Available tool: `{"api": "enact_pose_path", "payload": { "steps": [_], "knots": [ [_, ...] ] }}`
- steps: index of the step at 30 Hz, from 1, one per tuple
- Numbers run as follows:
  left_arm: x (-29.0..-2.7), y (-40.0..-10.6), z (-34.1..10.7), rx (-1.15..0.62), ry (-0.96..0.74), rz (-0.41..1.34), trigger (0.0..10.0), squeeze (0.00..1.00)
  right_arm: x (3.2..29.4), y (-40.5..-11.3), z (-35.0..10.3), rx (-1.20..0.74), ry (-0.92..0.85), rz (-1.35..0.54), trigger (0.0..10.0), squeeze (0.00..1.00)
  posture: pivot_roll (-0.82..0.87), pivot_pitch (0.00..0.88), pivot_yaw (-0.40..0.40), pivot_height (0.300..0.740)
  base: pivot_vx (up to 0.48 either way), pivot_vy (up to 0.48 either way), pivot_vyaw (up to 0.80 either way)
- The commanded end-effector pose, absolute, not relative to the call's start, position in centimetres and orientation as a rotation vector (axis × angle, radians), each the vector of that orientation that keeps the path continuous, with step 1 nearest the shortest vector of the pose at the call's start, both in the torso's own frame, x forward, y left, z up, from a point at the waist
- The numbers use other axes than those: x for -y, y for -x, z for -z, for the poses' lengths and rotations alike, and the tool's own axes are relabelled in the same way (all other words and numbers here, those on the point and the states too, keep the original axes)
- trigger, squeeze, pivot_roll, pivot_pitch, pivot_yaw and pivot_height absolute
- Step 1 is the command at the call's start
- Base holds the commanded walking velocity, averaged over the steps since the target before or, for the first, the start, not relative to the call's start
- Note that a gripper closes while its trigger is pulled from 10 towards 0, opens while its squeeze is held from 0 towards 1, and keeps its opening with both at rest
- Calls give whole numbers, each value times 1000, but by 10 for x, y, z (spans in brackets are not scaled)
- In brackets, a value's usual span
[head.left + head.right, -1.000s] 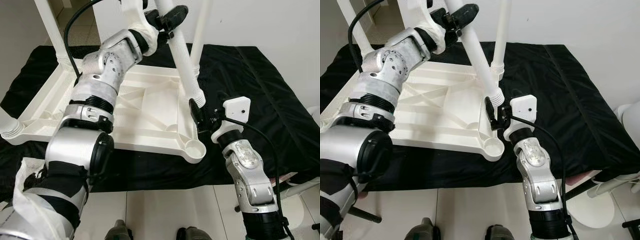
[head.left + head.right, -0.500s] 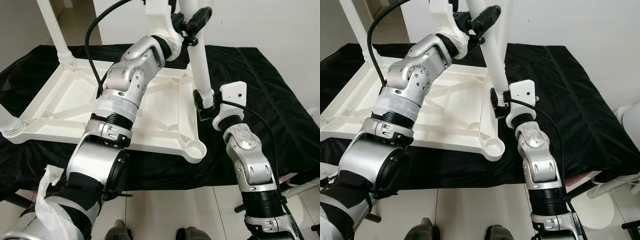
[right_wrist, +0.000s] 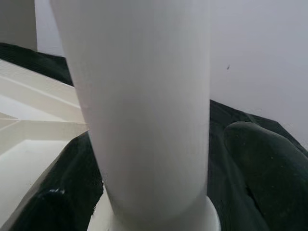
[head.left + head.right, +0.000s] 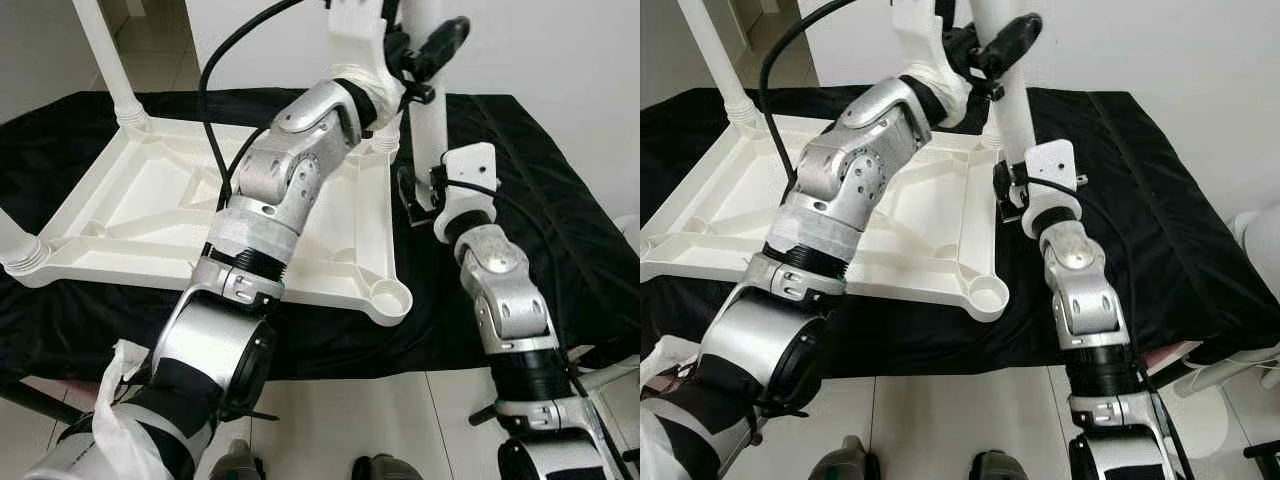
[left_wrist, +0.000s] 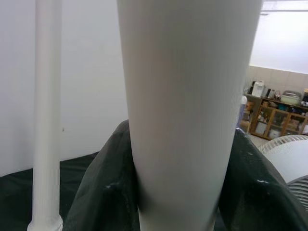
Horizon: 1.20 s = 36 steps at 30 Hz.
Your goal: Building children table
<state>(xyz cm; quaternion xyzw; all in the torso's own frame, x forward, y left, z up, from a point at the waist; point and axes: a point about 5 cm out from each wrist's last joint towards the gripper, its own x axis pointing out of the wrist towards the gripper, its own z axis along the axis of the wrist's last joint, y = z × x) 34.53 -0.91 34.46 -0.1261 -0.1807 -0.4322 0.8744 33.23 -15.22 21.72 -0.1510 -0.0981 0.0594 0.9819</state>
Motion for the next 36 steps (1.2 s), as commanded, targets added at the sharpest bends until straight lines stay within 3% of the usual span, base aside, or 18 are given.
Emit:
{"api": "enact_pose_path", "payload": {
  "steps": [1, 17, 18, 20, 21, 23, 24, 25, 26, 36],
  "knots": [
    [11, -341, -347, 398, 239, 902, 10000, 0, 150, -336, -215, 173, 325, -124, 10000, 0, -2, 0, -6, 740, 0, 0, 0],
    [15, -336, -348, 405, 233, 900, 10000, 0, 142, -343, -223, 193, 395, -169, 9725, 0, 1, 0, -14, 740, 0, 0, 0],
    [15, -336, -348, 406, 233, 901, 10000, 0, 141, -343, -223, 193, 401, -170, 7843, 0, 1, 0, -14, 740, 0, 0, 0],
    [15, -335, -348, 406, 234, 901, 10000, 0, 141, -344, -223, 193, 405, -170, 7843, 0, 1, 0, -14, 740, 0, 0, 0],
    [16, -335, -348, 406, 235, 903, 10000, 0, 141, -344, -222, 193, 405, -175, 4392, 0, 1, 0, -16, 740, 0, 0, 0],
    [16, -335, -349, 406, 237, 903, 10000, 0, 140, -345, -223, 194, 402, -180, 4314, 0, -1, 0, -16, 740, 0, 0, 0],
    [16, -335, -349, 406, 237, 904, 10000, 0, 139, -345, -223, 196, 405, -189, 2706, 0, -2, 0, -17, 740, 0, 0, 0],
    [16, -335, -349, 406, 237, 904, 10000, 0, 139, -345, -223, 196, 405, -189, 2706, 0, -2, 0, -17, 740, 0, 0, 0],
    [16, -334, -349, 407, 237, 904, 10000, 0, 139, -344, -223, 197, 409, -193, 0, 0, -2, 0, -17, 740, 0, 0, 0],
    [16, -334, -350, 420, 212, 900, 10000, 0, 143, -344, -222, 188, 357, -161, 0, 0, -2, 0, -17, 740, 0, 0, 0]
  ]
}}
